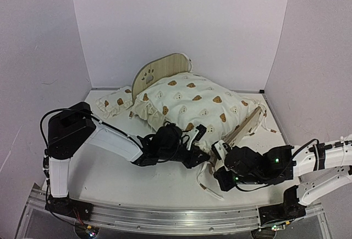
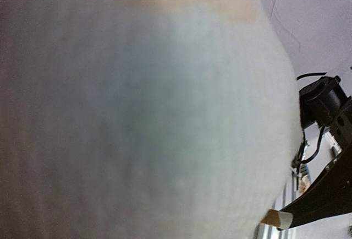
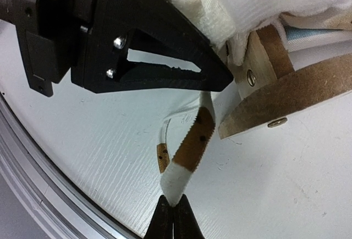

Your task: Set up the pet bed

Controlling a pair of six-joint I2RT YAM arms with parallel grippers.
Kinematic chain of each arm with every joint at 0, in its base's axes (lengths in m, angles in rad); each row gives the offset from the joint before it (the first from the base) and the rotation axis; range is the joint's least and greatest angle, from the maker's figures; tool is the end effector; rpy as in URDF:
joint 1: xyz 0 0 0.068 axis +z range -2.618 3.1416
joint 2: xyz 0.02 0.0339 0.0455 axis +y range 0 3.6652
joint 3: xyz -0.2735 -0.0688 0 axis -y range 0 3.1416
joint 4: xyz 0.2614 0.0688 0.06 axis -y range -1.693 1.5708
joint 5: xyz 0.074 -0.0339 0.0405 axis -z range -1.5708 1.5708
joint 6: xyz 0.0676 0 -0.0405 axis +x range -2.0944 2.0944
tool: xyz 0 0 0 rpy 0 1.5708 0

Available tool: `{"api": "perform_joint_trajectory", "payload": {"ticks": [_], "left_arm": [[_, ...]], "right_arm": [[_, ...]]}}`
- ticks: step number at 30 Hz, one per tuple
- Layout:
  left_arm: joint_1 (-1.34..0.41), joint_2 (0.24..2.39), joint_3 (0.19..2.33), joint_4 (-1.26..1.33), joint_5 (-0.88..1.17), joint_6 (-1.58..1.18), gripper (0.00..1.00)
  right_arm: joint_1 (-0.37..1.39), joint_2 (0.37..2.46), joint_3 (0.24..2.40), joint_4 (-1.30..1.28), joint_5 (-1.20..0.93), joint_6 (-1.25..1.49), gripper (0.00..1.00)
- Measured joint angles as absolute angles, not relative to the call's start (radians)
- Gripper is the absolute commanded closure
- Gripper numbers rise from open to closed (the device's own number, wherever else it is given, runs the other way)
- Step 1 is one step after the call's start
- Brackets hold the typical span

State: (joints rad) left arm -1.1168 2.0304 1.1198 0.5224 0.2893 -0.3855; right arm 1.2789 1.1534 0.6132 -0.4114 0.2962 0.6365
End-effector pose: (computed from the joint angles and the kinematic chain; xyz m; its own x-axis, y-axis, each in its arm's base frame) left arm 0.1921 -0.4376 0.1364 -0.5213 0.2464 -0.8171 0.8430 0.2975 -0.4481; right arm 0.0893 0.2286 0.1676 -0.7039 -0.3672 -0.6080 -0.5581 0.8154 0.1538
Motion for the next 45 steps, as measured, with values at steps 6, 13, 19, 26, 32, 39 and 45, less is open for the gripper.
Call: {"api": "perform_joint_trajectory", "payload": {"ticks": [6, 13, 19, 26, 32, 39, 45], "left_arm": [[-1.116, 2.022, 1.113, 0.525, 0.262, -0.359, 0.97], [-1.116, 1.945, 1.052, 0.525, 0.266, -0.339, 1.0], [-1.116, 1.928, 1.026, 0.533, 0.273, -0.34, 1.0], [-1.116, 1.903, 1.001, 0.53, 0.288, -0.339, 1.0], [-1.116, 1.872, 0.992, 0.533, 0.316, -0.332, 1.0], [-1.115, 1.872, 0.992, 0.529, 0.346, -0.329, 0.99], [-1.105, 1.872, 0.992, 0.536, 0.363, -0.332, 0.99]], "right_arm": [[1.268, 1.16, 0.635, -0.421, 0.313, 0.635, 1.0], [1.151, 1.185, 0.661, -0.364, 0.304, 0.622, 1.0], [1.11, 1.272, 0.71, -0.321, 0.29, 0.605, 1.0], [1.064, 1.36, 0.756, -0.303, 0.25, 0.564, 1.0], [1.041, 1.402, 0.789, -0.311, 0.199, 0.442, 1.0], [1.006, 1.416, 0.798, -0.31, 0.125, 0.254, 1.0], [0.971, 1.42, 0.797, -0.299, 0.044, 0.107, 1.0]]}}
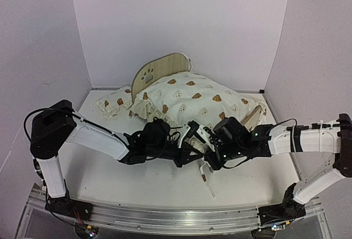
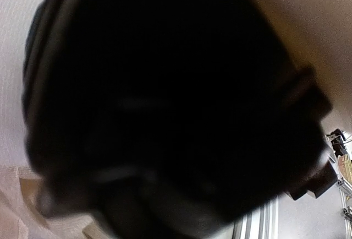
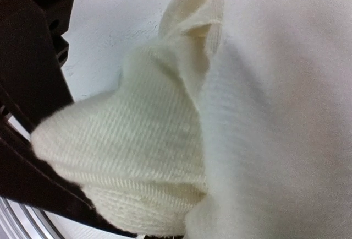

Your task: Set up the pet bed

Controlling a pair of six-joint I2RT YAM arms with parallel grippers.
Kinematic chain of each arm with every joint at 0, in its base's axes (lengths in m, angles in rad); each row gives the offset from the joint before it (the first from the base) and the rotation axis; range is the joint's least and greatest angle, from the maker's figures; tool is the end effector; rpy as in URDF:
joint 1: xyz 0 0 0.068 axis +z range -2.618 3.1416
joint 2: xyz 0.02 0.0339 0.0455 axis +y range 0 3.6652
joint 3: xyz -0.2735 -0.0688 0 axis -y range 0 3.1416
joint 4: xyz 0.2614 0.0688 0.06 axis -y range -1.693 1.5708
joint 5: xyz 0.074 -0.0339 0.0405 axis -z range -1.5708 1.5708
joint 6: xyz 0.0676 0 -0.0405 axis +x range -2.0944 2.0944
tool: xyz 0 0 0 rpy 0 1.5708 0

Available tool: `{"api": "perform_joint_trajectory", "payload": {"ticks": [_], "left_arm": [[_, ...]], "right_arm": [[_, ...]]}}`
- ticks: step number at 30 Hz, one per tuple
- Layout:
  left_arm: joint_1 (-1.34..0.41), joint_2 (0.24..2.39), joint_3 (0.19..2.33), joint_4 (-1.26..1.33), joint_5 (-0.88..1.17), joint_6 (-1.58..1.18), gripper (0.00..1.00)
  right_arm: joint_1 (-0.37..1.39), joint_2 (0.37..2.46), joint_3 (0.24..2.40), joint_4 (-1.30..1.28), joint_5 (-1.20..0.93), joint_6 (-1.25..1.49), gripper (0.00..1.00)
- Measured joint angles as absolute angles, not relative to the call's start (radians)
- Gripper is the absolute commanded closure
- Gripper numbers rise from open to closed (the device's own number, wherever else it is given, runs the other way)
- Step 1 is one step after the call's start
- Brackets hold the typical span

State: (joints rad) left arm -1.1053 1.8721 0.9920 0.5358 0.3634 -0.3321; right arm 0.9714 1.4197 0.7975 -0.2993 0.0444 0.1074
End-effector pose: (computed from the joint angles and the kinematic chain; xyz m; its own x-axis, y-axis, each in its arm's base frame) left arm 0.1774 -0.4067 0.1651 -0.4645 0.2458 -0.8508 0.8822 0.2123 -0.4203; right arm 0.1784 0.2557 0.1676 -0.5336 -0.5911 -0.6049 -0.7569 0.6529 0.0297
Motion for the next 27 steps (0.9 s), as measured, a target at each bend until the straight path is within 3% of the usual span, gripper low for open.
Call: {"api": "perform_joint_trajectory", "payload": {"ticks": [6, 17, 27], "left_arm": [[-1.098, 1.872, 0.992, 0.531, 0.354, -0.349, 1.0], [-1.099, 1.872, 0.992, 0.524, 0.339, -0.367, 1.0], [-1.091, 1.873, 0.995, 0.535, 0.342, -0.372, 1.0]], "right_arm": [[0.968, 1.431, 0.814, -0.325, 0.037, 0.001, 1.0], [0.968, 1.406, 0.824, -0.348, 0.103, 0.259, 1.0], [0.959, 1.446, 0.867, -0.295, 0.138, 0.204, 1.0]]}}
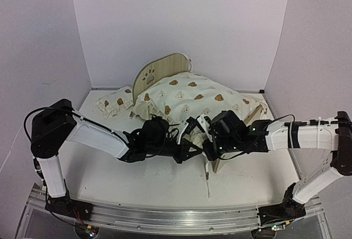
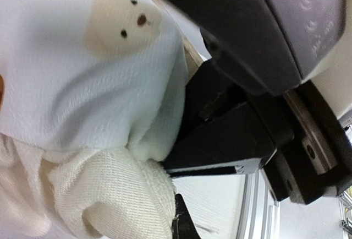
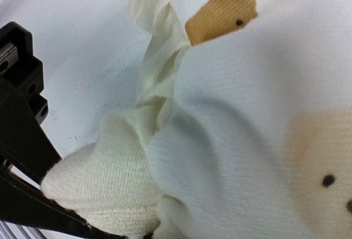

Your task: Set up the pet bed

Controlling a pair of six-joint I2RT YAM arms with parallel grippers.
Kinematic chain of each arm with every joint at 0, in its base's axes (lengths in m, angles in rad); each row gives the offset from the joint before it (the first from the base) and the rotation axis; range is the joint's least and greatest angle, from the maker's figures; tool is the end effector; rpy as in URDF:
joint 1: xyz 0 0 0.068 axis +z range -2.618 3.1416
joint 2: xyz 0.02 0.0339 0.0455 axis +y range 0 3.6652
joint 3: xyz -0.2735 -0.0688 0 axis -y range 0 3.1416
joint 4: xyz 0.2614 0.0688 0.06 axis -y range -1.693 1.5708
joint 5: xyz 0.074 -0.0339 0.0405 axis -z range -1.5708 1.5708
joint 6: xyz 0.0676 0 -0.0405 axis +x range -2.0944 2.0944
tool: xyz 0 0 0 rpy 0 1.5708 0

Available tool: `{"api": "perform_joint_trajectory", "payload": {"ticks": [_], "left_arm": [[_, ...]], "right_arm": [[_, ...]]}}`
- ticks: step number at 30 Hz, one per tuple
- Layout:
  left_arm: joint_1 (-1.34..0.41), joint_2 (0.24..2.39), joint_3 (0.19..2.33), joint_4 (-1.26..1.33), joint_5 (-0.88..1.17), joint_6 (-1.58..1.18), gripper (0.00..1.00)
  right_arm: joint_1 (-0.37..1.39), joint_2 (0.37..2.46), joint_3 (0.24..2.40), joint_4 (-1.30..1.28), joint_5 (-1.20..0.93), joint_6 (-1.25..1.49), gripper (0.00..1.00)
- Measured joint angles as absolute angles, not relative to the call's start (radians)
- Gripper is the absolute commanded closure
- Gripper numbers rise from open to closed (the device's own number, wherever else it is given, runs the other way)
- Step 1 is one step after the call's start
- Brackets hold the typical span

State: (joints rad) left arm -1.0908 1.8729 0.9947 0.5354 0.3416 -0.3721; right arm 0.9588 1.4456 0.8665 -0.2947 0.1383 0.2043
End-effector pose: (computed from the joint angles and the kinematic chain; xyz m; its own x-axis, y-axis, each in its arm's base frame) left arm 0.1850 -0.4044 0.1655 -0.5014 0.2213 -0.8364 0.8578 0.2530 -0.4473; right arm 0.1960 0.2631 0.1839 -0.5855 -0.4844 -0.6500 -0.6547 0.7554 0.0267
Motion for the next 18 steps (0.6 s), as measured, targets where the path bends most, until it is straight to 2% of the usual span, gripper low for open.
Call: {"api": "perform_joint_trajectory", "payload": {"ticks": [12, 15, 18], "left_arm": [[-1.06, 1.873, 1.002, 0.543, 0.348, -0.389, 0.98], [-1.059, 1.873, 1.006, 0.55, 0.355, -0.39, 0.83], [-1.061, 1.868, 1.004, 0.55, 0.363, -0.393, 0.61]], "right_arm": [[0.92, 1.501, 0.83, -0.084, 0.114, 0.117, 1.0], [0.887, 1.491, 0.808, -0.044, 0.021, 0.083, 1.0], [0.847, 1.479, 0.78, 0.002, -0.076, 0.04, 1.0]]}}
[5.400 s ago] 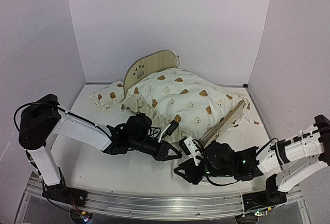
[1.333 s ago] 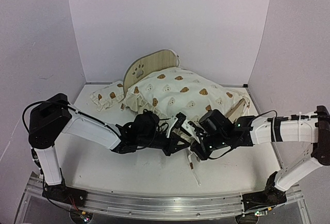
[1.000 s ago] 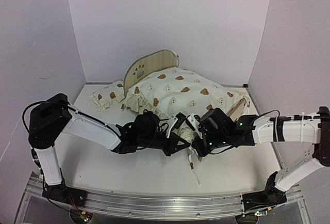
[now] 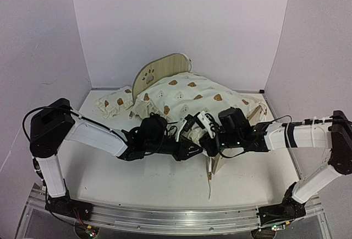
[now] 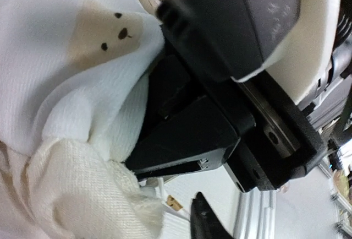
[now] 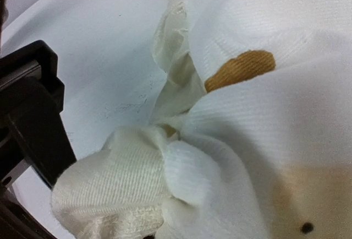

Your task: Set up the pet bed

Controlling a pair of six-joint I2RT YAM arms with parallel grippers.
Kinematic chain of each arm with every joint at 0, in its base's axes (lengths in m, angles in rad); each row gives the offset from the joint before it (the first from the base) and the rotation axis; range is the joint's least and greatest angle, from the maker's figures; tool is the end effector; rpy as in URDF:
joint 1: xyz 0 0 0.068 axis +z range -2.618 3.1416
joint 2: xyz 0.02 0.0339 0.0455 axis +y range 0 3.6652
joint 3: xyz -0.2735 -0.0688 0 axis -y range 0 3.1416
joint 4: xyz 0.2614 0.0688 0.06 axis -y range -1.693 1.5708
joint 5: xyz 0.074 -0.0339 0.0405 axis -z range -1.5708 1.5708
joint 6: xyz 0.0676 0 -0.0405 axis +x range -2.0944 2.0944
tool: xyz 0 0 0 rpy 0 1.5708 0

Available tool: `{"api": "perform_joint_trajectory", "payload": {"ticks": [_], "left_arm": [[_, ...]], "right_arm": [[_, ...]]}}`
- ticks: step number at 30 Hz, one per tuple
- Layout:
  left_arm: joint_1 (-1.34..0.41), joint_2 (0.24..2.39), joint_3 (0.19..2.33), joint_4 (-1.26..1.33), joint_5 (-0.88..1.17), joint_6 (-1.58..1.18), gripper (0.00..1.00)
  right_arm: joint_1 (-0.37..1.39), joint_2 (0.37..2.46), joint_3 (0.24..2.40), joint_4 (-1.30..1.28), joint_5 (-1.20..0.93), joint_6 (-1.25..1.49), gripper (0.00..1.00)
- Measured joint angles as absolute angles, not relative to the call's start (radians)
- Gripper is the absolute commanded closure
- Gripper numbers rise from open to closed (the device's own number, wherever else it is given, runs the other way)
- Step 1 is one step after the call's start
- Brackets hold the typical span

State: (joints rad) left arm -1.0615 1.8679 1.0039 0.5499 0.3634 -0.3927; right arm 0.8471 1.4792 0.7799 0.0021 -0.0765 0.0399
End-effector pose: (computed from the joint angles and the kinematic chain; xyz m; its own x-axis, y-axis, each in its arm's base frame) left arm 0.1964 -0.4010 0.1728 -0.5145 0.1878 -0.8367 0.8486 0.2516 -0.4654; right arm 0.2226 0.2597 0.1727 -0.4562 -0.4562 -0.7641 -0.7684 0.6350 0.0796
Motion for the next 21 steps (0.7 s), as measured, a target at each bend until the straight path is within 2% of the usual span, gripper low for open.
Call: {"api": "perform_joint_trajectory", "payload": {"ticks": [3, 7, 9, 13, 21], "left_arm": [[-1.063, 1.834, 0.963, 0.542, 0.363, -0.39, 0.48], [-1.064, 1.738, 0.841, 0.523, 0.339, -0.373, 0.43], [-1.066, 1.701, 0.788, 0.527, 0.325, -0.359, 0.46], [-1.066, 1.689, 0.72, 0.573, 0.312, -0.323, 0.66], [-1.066, 1.911, 0.719, 0.929, 0.346, -0.277, 0.62]], "right_arm": [[0.822, 1.476, 0.765, 0.034, -0.146, 0.013, 1.0], [0.803, 1.476, 0.76, 0.044, -0.199, -0.005, 1.0], [0.795, 1.476, 0.758, 0.046, -0.222, -0.008, 1.0], [0.777, 1.476, 0.756, 0.05, -0.275, -0.007, 1.0], [0.753, 1.476, 0.756, 0.055, -0.363, 0.028, 1.0]]}}
